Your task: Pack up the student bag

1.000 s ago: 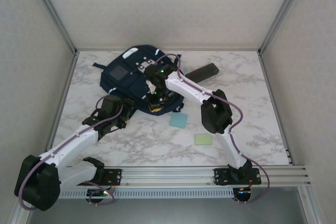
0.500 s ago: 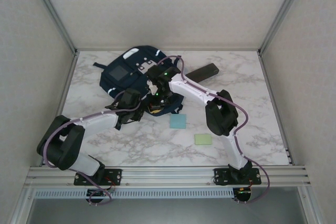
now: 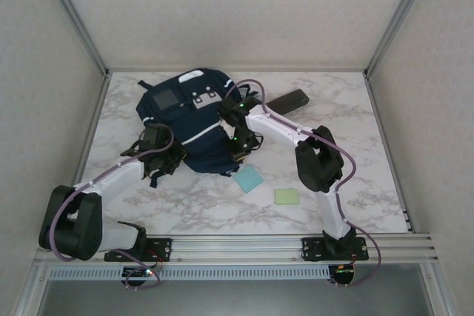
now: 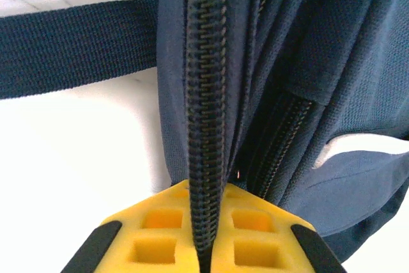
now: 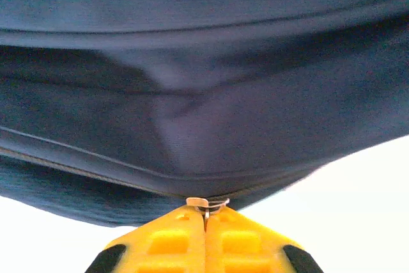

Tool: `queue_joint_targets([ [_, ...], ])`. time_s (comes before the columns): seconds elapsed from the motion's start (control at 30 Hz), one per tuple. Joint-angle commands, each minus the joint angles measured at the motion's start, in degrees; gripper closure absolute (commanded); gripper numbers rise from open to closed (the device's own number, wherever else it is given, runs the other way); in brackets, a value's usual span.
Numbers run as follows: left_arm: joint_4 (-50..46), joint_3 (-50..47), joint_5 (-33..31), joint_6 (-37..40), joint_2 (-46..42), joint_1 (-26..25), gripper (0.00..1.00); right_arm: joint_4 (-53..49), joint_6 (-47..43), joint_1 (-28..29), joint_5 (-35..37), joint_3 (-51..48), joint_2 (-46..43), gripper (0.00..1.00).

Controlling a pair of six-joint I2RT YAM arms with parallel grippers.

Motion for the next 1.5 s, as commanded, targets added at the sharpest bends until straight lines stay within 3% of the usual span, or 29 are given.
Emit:
queue_joint_targets([
  [0.0, -9.7, 4.7, -1.7, 12.4, -1.8, 6.7, 1.0, -11.9, -4.2, -4.7, 16.0, 2.6, 1.4, 1.0],
  [0.1, -11.5, 6.9, -2.3, 16.4, -1.4, 11.5, 1.0, -11.4, -3.8, -7.6, 20.9, 7.9, 3.7, 1.0],
  [0.2, -8.5, 8.3, -3.1, 16.6, 0.3, 15.4, 1.0, -9.0, -4.0, -8.6, 19.4, 12.1, 5.2, 1.0],
  [0.37, -5.4, 15.8, -4.7, 17.1, 9.7, 20.4, 1.0, -2.2, -4.5, -7.5, 0.9, 12.5, 3.7, 1.0],
  [0.47, -8.6, 24.6, -3.7, 19.9, 17.3, 21.2, 1.0, 2.6, -5.4, -4.8, -9.1, 9.3, 1.9, 1.0],
  [0.5, -10.4, 27.3, -2.9, 20.9, 19.2, 21.2, 0.96, 4.6, -5.0, -3.6, -11.0, 8.3, 1.5, 1.0],
  [0.53, -11.7, 29.1, -2.2, 21.4, 20.4, 21.1, 0.82, 6.7, -4.6, -2.5, -12.3, 7.4, 1.3, 1.0],
  [0.6, -13.4, 29.8, -2.2, 21.0, 19.6, 20.6, 0.33, 10.5, -2.9, -0.4, -14.6, 6.1, 1.5, 1.0],
  [0.7, -17.1, 27.7, -4.7, 20.6, 14.4, 18.2, 0.0, 14.4, -0.6, 2.2, -16.6, 6.6, 3.1, 1.0],
  [0.87, -19.9, 16.2, -6.5, 12.4, 1.0, 10.9, 0.0, 17.9, 1.2, 4.3, -18.6, 9.6, 6.0, 1.0],
  [1.13, -15.2, -3.8, -11.1, -16.0, -17.7, -2.4, 0.0, 16.1, -0.8, 4.5, -17.6, 10.6, 6.9, 1.0],
  [1.23, -13.7, -3.5, -13.7, -18.8, -16.9, -4.8, 0.01, 14.8, -2.3, 4.4, -17.7, 9.8, 6.8, 1.0],
  [1.47, -7.6, 3.1, -15.4, -22.3, -4.7, -9.7, 0.0, 12.4, -5.4, 4.1, -18.6, 8.0, 6.6, 1.0],
])
